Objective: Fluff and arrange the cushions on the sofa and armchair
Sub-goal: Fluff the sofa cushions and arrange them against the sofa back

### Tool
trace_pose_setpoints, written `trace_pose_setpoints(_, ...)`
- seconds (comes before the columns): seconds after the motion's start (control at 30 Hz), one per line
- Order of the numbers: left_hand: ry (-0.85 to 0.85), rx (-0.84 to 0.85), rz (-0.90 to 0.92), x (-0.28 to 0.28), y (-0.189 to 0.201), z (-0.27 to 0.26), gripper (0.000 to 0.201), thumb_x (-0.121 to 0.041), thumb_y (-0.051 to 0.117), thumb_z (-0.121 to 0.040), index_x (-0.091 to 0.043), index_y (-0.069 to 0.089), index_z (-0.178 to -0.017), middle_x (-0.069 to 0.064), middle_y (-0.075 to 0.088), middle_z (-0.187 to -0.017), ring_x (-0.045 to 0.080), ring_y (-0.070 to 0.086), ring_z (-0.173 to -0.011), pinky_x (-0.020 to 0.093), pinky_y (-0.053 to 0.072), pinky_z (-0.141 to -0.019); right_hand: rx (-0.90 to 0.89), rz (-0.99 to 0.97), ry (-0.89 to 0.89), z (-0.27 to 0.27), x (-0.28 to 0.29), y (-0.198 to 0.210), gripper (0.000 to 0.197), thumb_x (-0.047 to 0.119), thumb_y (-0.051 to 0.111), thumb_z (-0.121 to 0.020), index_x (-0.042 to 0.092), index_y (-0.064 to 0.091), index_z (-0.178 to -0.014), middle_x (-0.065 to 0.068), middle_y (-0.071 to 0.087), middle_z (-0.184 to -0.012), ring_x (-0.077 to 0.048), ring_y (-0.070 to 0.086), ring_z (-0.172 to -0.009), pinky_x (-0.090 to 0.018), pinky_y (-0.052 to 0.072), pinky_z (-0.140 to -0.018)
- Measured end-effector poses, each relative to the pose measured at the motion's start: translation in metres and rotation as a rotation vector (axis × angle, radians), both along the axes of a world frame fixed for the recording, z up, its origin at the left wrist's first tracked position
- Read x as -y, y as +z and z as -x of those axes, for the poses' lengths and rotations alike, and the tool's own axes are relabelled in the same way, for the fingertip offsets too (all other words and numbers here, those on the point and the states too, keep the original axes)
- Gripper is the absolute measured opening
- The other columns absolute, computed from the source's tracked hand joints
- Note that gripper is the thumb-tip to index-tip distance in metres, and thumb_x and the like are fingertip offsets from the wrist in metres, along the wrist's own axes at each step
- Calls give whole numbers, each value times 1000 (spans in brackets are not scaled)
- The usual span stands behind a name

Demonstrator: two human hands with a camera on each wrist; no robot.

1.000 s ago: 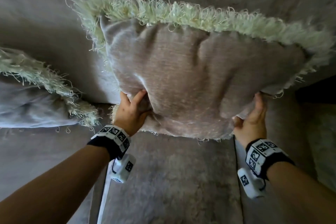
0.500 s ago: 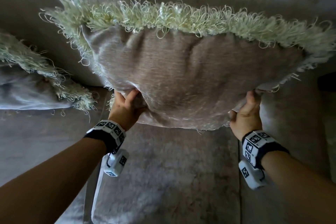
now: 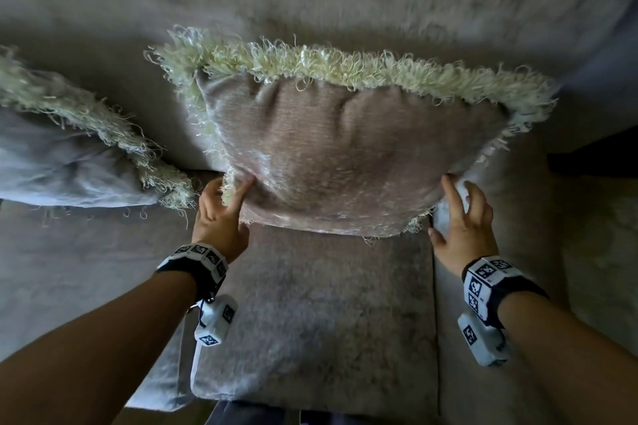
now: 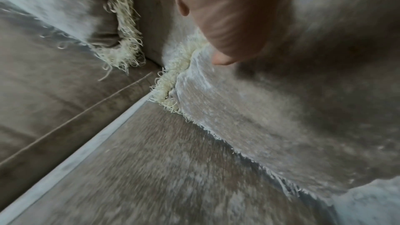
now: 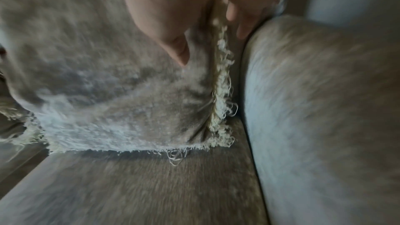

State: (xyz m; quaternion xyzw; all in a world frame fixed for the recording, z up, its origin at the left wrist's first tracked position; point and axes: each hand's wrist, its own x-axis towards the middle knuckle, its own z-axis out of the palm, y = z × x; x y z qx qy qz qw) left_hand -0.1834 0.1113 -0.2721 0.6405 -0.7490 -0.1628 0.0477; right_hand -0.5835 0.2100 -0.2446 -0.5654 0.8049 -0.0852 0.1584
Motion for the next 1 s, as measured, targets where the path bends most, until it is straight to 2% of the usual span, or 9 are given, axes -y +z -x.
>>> trace_pose_setpoints(0.1,110,-46,-46,-13,37,-10,79,-9,64,-70,-30,38,-141,15,28,-133,34,29,-125,50,41,-101,72,-83,-18,5,-6,43,80,11,71,-80,29,30,-146,-10,21,-148,-36,28,-131,-49,43,-100)
trace_pose_setpoints(0.17,172,-113,-97,-21,60,-14,70,-9,61,-74,-23,41,-140,14,34,-128,35,34,-123,49,38,-104,126,-108,-26,6,-6,74,70,12,69,-82,26,37,-143,-10,30,-143,-33,34,-130,-47,42,-102)
trace_pose_setpoints(0.3,186,-187,-213,-41,102,-24,66,-12,59,-81,-27,37,-141,14,45,-124,36,45,-118,48,38,-104,181,-104,-5,2,-12,132,52,11,66,-85,22,49,-133,-9,44,-133,-29,48,-120,-44,43,-101)
trace_pose_setpoints(0.47,235,-262,-255,-54,138,-21,56,-15,62,-80,-25,47,-134,10,48,-124,28,54,-110,43,45,-99,186,-98,69,-13,-10,179,42,11,64,-86,20,54,-126,-5,48,-130,-25,53,-114,-39,45,-98)
trace_pose_setpoints(0.63,222,-340,-266,-62,121,-14,60,-20,65,-80,-27,43,-135,9,44,-124,30,54,-113,47,47,-97,109,-82,170,-29,9,189,43,11,64,-85,23,53,-126,-1,47,-129,-22,50,-118,-36,46,-96)
trace_pose_setpoints(0.73,214,-333,-285,-64,95,-9,67,-25,66,-82,-33,36,-141,8,38,-128,30,47,-120,42,41,-103,24,-94,203,-34,22,182,50,14,63,-87,26,47,-133,-1,43,-135,-22,45,-124,-35,43,-100)
trace_pose_setpoints(0.87,209,-309,-338,-64,55,-7,79,-37,67,-81,-40,23,-147,12,28,-138,31,35,-130,43,36,-106,-188,-204,226,-32,34,164,65,28,61,-87,40,29,-142,-5,24,-150,-29,33,-133,-45,41,-104)
trace_pose_setpoints(1.0,197,-296,-335,-53,24,-2,89,-44,72,-77,-41,20,-148,20,24,-144,35,29,-136,45,32,-110,-365,-206,260,-19,55,152,81,40,65,-83,45,16,-147,-9,8,-155,-38,24,-136,-52,32,-110)
